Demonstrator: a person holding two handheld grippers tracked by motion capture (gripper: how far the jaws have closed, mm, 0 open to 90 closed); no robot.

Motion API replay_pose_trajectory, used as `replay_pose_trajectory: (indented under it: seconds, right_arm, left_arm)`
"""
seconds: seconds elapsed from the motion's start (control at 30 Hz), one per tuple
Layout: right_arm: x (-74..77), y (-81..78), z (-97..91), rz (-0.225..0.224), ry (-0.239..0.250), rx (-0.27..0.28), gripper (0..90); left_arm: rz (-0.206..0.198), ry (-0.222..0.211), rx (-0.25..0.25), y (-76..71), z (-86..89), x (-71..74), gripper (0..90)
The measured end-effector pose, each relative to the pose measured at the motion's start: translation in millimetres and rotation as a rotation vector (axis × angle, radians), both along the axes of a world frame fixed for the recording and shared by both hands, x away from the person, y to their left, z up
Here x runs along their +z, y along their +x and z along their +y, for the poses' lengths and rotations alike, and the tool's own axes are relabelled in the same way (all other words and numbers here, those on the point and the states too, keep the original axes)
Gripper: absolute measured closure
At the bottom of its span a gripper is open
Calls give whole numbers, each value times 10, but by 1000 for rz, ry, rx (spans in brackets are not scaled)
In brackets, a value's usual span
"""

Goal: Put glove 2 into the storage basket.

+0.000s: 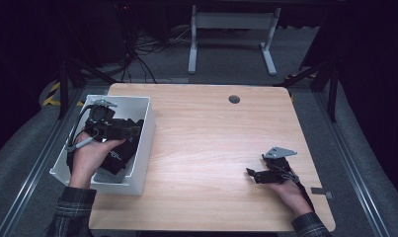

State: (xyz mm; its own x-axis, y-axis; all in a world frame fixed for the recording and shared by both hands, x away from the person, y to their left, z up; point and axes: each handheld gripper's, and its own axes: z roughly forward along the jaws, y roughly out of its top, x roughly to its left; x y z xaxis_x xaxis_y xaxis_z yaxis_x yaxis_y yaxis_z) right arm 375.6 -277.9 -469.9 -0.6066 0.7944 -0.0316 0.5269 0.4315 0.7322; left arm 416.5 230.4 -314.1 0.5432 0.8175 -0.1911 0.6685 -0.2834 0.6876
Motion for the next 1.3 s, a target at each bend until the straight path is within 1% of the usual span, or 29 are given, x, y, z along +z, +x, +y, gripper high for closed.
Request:
replay_pose_trajectory:
  seconds: [0.03,0.13,0.2,0.27,0.3,0.33,0.43,0.47,0.5,0.53,0.6,0.63,0.67,0.7,0.73,0.83,0.97,1.1,1.23,1.3]
  right_arm:
    - [0,0,0,0,0,0,139]
    - [0,-1,1,0,0,1,139]
    - [0,-1,1,1,1,2,139]
    - [0,-1,1,0,0,2,139]
    - [0,-1,1,0,0,2,139]
    - [0,-1,1,0,0,2,139]
    - [0,-2,1,0,0,4,139]
    - [0,-3,2,0,0,4,139]
    - [-1,-3,2,0,2,5,139]
    - [-1,-3,2,0,2,5,139]
    - [-1,-4,2,1,2,6,139]
    - [-1,-4,3,1,2,6,139]
    - [-2,-4,3,1,2,6,139]
    - [-2,-4,4,1,2,6,139]
    - [-2,-4,4,1,2,6,139]
    - [-2,-5,4,1,2,7,139]
    - [-1,-8,5,1,0,6,139]
    - [-1,-8,5,0,1,8,139]
    - [-1,-8,6,1,1,10,139]
    - [-1,-8,6,0,1,10,139]
  left_arm:
    - [-5,0,-14,-5,-70,19,255]
    - [-15,-10,-45,-9,-207,44,252]
    - [-21,-9,-68,-12,-313,63,252]
    - [-25,-22,-93,-22,-418,77,252]
    - [-31,-26,-116,-32,-525,86,251]
    - [-31,-26,-116,-32,-525,86,251]
    - [-40,-38,-147,-53,-696,89,250]
    - [-43,-43,-165,-61,-769,85,248]
    - [-43,-43,-165,-61,-769,85,248]
    - [-42,-49,-177,-69,-836,76,248]
    - [-43,-41,-199,-78,-938,58,245]
    - [-43,-44,-210,-85,-989,47,246]
    - [-41,-55,-230,-103,-1086,20,247]
    - [-44,-59,-238,-114,-1135,4,245]
    - [-44,-59,-238,-114,-1135,4,245]
    - [-51,-59,-261,-145,-1283,-68,239]
    - [-53,-64,-294,-174,-1433,-175,230]
    - [-62,-63,-315,-201,-1545,-289,217]
    - [-80,-48,-335,-230,-1629,-422,193]
    - [-82,-43,-340,-247,-1668,-495,181]
